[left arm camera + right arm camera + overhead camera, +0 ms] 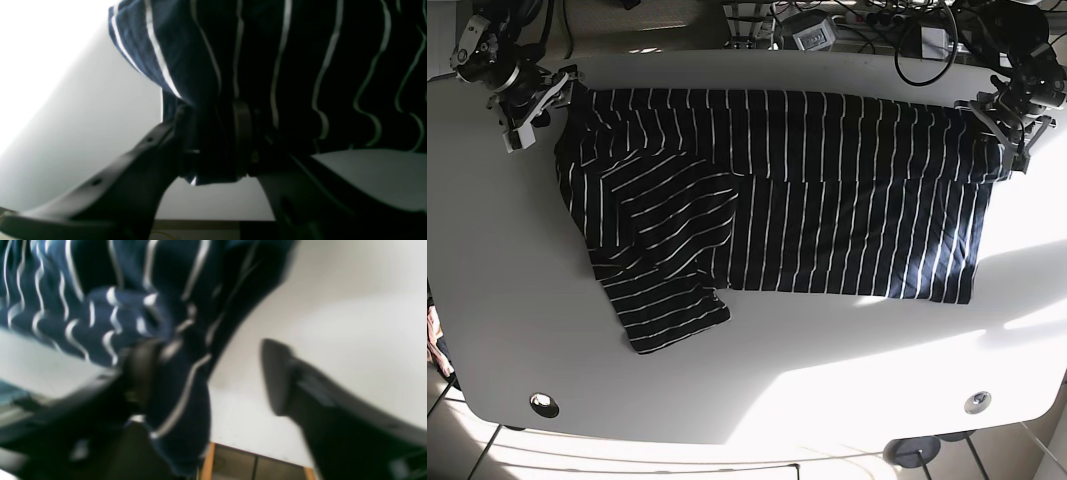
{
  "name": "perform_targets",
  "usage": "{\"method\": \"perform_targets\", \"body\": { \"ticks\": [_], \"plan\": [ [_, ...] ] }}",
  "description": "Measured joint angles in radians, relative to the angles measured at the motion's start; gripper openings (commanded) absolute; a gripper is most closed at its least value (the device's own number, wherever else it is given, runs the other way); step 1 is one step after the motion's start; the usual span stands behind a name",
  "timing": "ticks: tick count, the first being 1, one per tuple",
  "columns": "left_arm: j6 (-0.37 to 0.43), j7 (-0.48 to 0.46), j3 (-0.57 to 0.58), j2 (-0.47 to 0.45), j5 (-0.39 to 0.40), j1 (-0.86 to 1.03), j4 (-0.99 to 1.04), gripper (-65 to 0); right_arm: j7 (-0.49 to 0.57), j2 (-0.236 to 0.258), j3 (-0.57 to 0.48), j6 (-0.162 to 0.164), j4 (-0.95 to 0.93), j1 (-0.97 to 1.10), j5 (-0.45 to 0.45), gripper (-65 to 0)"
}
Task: Fold the T-shirt properly
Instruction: 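Lift the shirt with both grippers and lay it flat, straightening it, then release the shirt edge and grasp its side edges lower with both grippers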
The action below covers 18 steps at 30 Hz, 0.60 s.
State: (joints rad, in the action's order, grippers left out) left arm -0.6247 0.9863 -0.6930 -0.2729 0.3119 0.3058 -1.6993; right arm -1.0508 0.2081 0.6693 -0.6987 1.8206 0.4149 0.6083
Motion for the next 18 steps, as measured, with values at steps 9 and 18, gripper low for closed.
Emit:
{"method": "perform_targets", "body": {
  "ticks": [9,18],
  "plan": [
    [0.0,-0.01,0.013,-0.007,0.011,-0.072,-0.143,-26.0,0.001,0.031,0.011,0.002,0.052,-0.069,0.127,0.0],
    [0.008,0.007,0.145,-0.007,-0.004,-0.199,-0.149,-26.0,0.003,0.02,-0.079,0.002,-0.254,-0.484,-0.126,0.0]
  ]
}}
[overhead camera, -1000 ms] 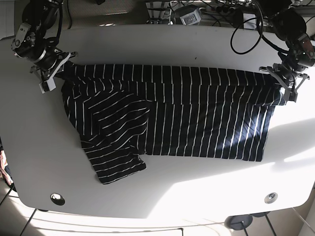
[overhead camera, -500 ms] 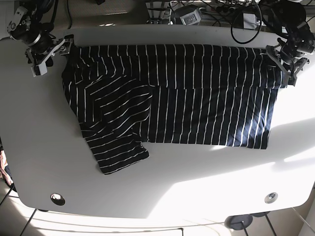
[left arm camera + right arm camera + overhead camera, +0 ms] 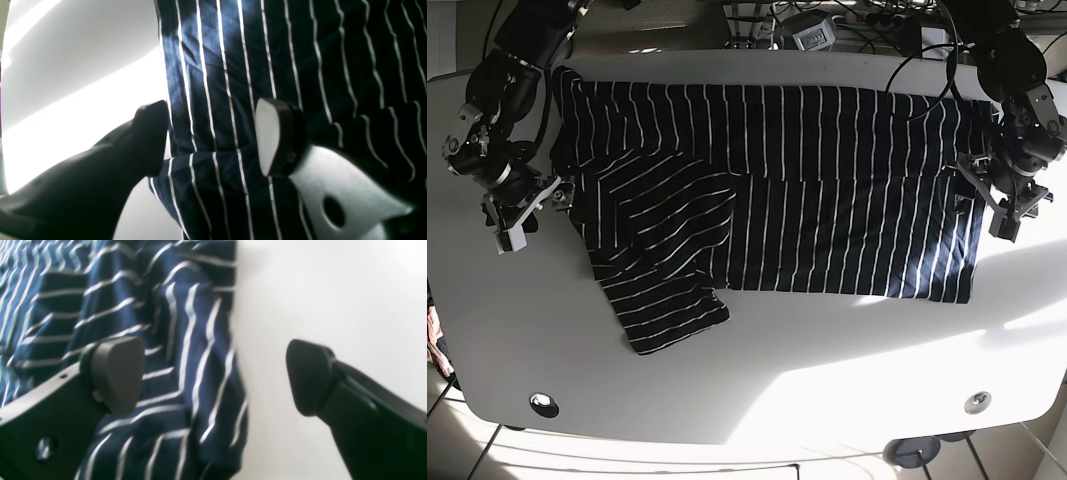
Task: Fold the T-shirt properly
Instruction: 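Release the shirt edge and grasp its side edges lower with both grippers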
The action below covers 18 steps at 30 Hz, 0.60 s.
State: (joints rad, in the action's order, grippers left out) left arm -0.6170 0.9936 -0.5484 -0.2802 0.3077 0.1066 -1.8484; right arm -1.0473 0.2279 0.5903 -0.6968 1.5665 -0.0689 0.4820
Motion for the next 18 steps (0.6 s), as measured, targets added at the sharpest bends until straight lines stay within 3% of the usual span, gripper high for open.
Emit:
{"method": "perform_targets", "body": {
  "ticks": [4,10,14,16,17,18],
  "plan": [
    [0.0,0.0,0.025,0.002,0.0,0.001,0.0,-26.0,0.066,0.004,0.001,0.001,-0.243,-0.129,-0.115,0.0],
    [0.0,0.0,0.022,0.003,-0.001,-0.041,0.042,-26.0,0.163,0.006,-0.1,0.005,-0.396,-0.162,-0.118,0.0],
    [0.003,-0.007,-0.001,0.002,-0.001,-0.101,0.088,-26.0,0.264,0.002,-0.113,-0.004,-0.472,-0.172,-0.1,-0.2],
    [0.004,-0.006,-0.029,0.005,-0.079,-0.142,0.119,-26.0,0.3,0.008,-0.111,-0.008,-0.496,-0.174,-0.09,-10.0],
    [0.003,-0.005,-0.032,0.005,-0.118,-0.173,0.148,-26.0,0.304,0.008,-0.111,-0.006,-0.497,-0.173,-0.095,-18.1],
    [0.003,-0.007,-0.032,0.005,-0.166,-0.228,0.202,-25.7,0.304,0.007,-0.111,0.0,-0.5,-0.173,-0.109,-32.3]
  ]
}}
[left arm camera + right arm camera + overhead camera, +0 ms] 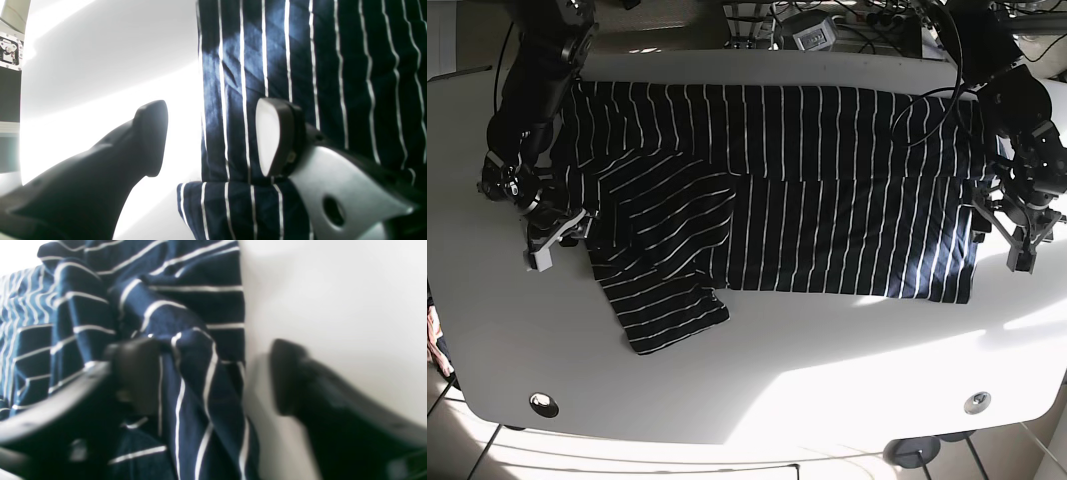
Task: Fold the T-shirt properly
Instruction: 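Release the shirt edge and grasp its side edges lower with both grippers, then lift the shirt with both grippers and drag it across the table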
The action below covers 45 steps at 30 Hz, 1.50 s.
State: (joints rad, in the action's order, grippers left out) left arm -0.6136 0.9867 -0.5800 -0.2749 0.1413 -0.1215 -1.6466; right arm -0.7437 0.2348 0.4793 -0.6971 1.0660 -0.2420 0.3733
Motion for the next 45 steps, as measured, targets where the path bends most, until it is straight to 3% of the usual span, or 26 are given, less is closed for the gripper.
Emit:
{"method": "perform_targets", "body": {
  "ticks": [3,4,6,10,13,15,24,29,33,34,36,37,42,45],
  "plan": [
    [0.001,-0.01,-0.001,0.0,-0.087,-0.115,0.143,-25.6,-0.018,-0.005,-0.002,0.0,-0.002,0.004,-0.004,-60.7],
    [0.001,-0.025,-0.003,0.0,-0.109,-0.151,0.205,-25.6,-0.019,-0.005,-0.002,0.0,-0.003,0.006,-0.004,-63.6],
    [0.005,-0.109,-0.003,-0.001,-0.127,-0.226,0.356,-25.6,-0.02,-0.005,-0.003,0.001,-0.003,0.005,-0.008,-62.6],
    [0.171,-0.214,0.001,-0.01,-0.132,-0.321,0.595,-24.0,-0.019,-0.005,-0.003,0.0,-0.003,0.005,-0.008,-63.1],
    [0.189,-0.267,0.004,-0.05,-0.128,-0.372,0.729,-15.7,-0.019,-0.005,-0.003,0.0,-0.003,0.005,-0.008,-63.1],
    [0.195,-0.315,-0.001,-0.06,-0.134,-0.394,0.798,-14.9,-0.019,-0.005,-0.003,0.0,-0.003,0.005,-0.008,-63.1],
    [0.179,-0.369,0.002,-0.081,-0.121,-0.436,1.009,-14.7,-0.019,-0.008,-0.003,0.0,-0.002,0.005,-0.006,-63.1],
    [-0.01,-0.348,0.043,-0.064,-0.099,-0.446,1.046,-15.4,-0.019,-0.025,-0.003,0.0,-0.002,0.005,-0.003,-63.1],
    [-0.054,-0.321,0.056,-0.027,-0.084,-0.449,1.047,-33.3,-0.019,-0.024,-0.003,0.0,-0.002,0.005,-0.003,-63.1],
    [-0.058,-0.321,0.056,-0.024,-0.084,-0.448,1.048,-39.6,-0.019,-0.024,-0.003,0.0,-0.002,0.005,-0.003,-63.1],
    [-0.058,-0.317,0.056,-0.028,-0.084,-0.443,1.051,-58.2,-0.019,-0.024,-0.003,0.0,-0.002,0.005,-0.003,-63.1],
    [-0.058,-0.309,0.056,-0.029,-0.084,-0.443,1.051,-63.2,-0.019,-0.024,-0.003,0.0,-0.002,0.005,-0.003,-63.1],
    [-0.087,-0.282,0.051,-0.038,-0.076,-0.443,1.052,-65.0,-0.019,-0.024,-0.003,0.0,0.0,0.006,-0.003,-63.1],
    [-0.094,-0.096,0.055,-0.03,-0.096,-0.369,0.842,-65.0,-0.048,-0.026,-0.003,0.0,0.113,0.057,-0.006,-63.1]
  ]
}}
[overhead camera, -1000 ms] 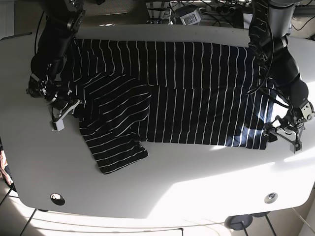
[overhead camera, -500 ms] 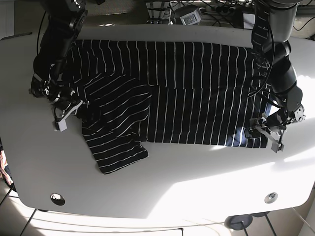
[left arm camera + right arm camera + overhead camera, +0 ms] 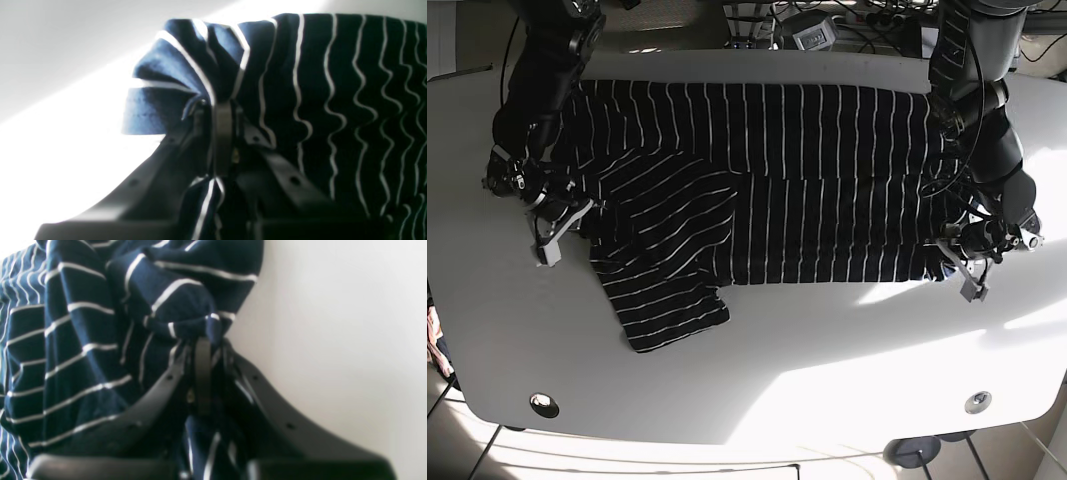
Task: Fold the T-shirt properly
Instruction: 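Lift the shirt with both grippers and drag it across the table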
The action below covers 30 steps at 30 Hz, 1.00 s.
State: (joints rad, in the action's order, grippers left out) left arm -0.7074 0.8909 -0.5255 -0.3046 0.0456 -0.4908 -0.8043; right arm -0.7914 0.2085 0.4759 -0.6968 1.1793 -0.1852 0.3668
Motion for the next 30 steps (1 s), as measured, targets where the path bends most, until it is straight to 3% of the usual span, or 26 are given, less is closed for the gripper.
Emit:
{"method": "perform_targets", "body": {
  "ticks": [5,9,14,18,22,27,29,30],
  "plan": [
    [0.004,0.167,0.002,0.055,-0.038,0.162,-0.403,-65.0,-0.087,-0.004,0.0,-0.006,0.168,0.06,0.003,-63.1],
    [0.003,0.194,0.012,0.109,-0.025,0.152,-0.526,-65.0,-0.121,0.005,0.002,-0.003,0.241,0.036,-0.01,-63.1],
    [0.004,0.213,0.105,0.107,-0.042,0.04,-0.526,-65.0,-0.157,0.011,-0.005,-0.003,0.203,-0.116,-0.016,-63.1],
    [0.029,0.206,0.189,0.104,-0.031,-0.152,-0.51,-65.0,-0.206,0.055,-0.002,-0.003,0.127,-0.301,-0.023,-63.1],
    [0.038,0.207,0.213,0.079,-0.029,-0.43,-0.352,-65.0,-0.227,0.118,-0.122,-0.003,-0.011,-0.575,-0.02,-63.1],
    [0.056,0.104,0.215,0.022,-0.035,-0.747,-0.112,-65.0,-0.224,0.143,-0.203,-0.003,-0.09,-0.894,-0.016,-63.1],
    [0.083,0.024,0.242,-0.009,-0.012,-0.806,-0.053,-65.0,-0.224,0.151,-0.253,-0.003,-0.117,-1.04,-0.012,-63.1],
    [0.083,0.039,0.248,-0.019,-0.013,-0.802,-0.047,-65.0,-0.237,0.155,-0.262,-0.004,-0.116,-1.08,0.007,-63.1]
  ]
}}
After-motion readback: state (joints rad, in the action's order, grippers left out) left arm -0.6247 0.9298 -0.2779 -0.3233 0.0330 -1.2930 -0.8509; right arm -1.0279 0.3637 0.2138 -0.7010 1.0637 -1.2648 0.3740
